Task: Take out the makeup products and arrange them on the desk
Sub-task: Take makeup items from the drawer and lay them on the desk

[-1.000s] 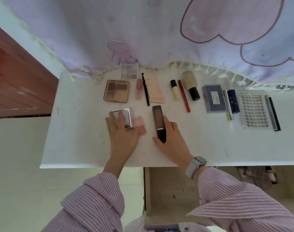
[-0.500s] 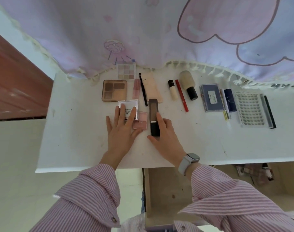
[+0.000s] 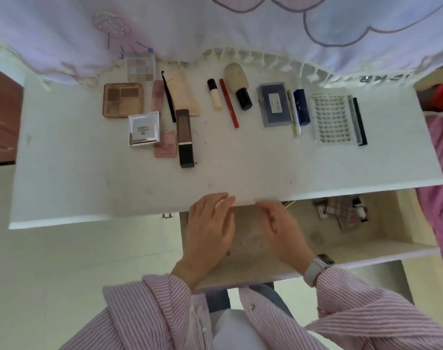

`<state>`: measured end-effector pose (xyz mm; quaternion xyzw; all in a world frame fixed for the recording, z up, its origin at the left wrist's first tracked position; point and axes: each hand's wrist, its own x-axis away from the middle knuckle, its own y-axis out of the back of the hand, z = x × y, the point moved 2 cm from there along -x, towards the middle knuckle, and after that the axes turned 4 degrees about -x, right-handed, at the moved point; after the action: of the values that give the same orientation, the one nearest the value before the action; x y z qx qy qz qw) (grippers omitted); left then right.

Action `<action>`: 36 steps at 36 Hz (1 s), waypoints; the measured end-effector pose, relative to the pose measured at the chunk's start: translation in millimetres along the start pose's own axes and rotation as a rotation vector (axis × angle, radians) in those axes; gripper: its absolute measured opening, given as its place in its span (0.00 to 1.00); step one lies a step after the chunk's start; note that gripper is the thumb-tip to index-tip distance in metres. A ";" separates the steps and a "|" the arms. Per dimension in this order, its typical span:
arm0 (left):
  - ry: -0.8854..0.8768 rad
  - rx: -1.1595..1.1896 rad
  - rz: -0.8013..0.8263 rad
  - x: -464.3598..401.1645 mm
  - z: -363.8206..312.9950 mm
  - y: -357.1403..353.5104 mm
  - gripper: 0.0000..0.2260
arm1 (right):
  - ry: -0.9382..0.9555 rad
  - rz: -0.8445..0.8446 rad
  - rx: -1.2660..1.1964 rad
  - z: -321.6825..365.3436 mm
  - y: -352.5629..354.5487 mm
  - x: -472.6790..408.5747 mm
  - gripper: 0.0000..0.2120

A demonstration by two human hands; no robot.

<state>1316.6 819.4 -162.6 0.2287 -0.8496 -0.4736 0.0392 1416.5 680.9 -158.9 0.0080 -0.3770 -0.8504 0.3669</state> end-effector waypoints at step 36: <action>0.283 -0.405 0.603 -11.6 -121.1 -250.4 0.14 | -0.479 0.073 0.377 -265.3 103.1 -28.3 0.32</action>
<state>1449.3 617.2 -300.5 0.0195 -0.7541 -0.5628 0.3379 1577.9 484.2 -289.5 -0.1383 -0.6040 -0.7293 0.2900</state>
